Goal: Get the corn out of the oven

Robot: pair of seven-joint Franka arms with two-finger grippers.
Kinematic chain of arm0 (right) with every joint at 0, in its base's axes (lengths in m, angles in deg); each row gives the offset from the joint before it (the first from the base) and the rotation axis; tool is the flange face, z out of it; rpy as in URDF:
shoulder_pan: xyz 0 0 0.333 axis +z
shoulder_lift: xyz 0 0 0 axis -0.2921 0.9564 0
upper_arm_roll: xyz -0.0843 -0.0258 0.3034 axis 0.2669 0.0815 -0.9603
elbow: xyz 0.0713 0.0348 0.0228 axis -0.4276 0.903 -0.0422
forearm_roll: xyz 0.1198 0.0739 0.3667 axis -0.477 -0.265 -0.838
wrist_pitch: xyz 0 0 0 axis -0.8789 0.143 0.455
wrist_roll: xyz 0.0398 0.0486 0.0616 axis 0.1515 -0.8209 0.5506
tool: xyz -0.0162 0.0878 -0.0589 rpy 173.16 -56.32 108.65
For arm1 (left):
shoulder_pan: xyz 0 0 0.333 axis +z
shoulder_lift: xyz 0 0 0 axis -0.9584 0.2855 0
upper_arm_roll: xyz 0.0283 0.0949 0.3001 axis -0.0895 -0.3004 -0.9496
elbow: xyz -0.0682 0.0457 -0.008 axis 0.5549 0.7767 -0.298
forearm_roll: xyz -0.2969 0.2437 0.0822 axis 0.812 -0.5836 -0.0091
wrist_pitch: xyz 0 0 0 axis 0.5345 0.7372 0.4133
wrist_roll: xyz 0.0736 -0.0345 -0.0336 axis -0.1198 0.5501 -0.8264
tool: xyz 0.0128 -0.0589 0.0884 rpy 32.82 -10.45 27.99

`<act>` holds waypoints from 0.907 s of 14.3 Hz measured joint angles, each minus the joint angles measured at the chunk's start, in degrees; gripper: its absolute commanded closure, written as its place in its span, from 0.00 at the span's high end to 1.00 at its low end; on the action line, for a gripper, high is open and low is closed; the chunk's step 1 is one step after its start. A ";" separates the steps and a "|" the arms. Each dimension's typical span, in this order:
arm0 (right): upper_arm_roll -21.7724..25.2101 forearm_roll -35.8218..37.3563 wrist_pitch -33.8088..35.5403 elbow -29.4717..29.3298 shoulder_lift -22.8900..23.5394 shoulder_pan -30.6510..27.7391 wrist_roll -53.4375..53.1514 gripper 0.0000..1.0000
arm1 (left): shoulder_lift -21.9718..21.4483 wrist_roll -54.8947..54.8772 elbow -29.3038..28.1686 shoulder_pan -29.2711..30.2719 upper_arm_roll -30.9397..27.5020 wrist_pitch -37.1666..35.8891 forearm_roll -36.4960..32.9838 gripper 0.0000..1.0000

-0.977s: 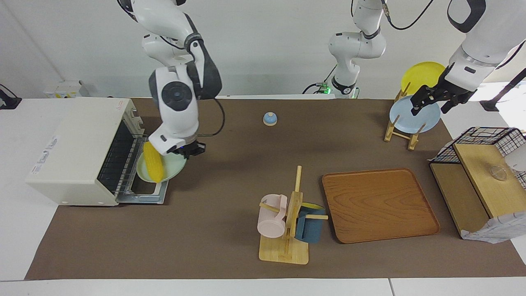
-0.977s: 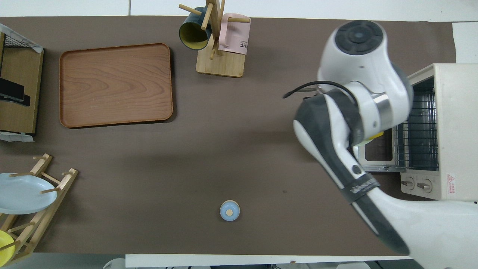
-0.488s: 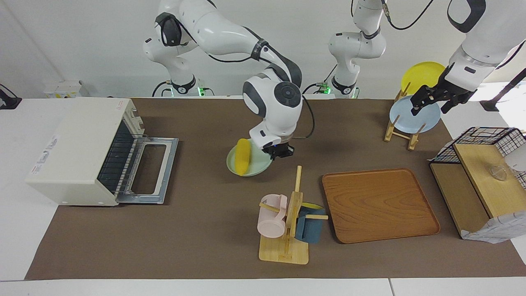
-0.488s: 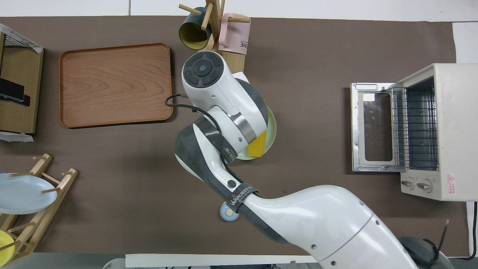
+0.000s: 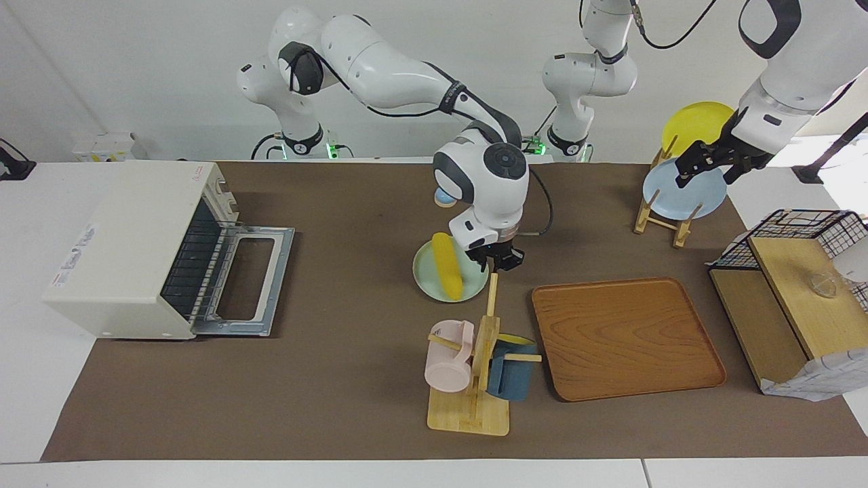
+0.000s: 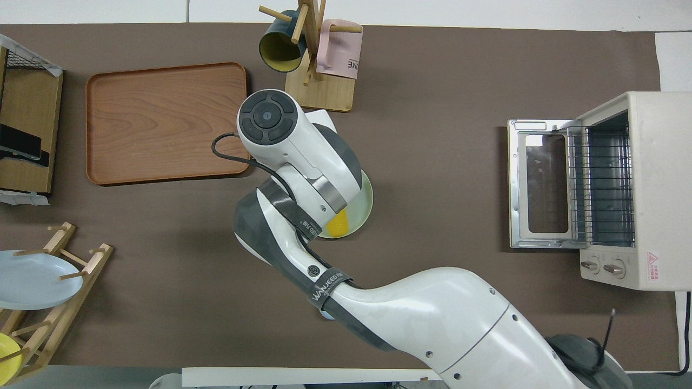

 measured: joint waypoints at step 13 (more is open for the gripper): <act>1.04 4.31 -11.81 43.64 -20.72 -29.07 38.76 0.00 | 20.21 49.34 -16.04 -37.54 3.83 47.70 -0.14 0.26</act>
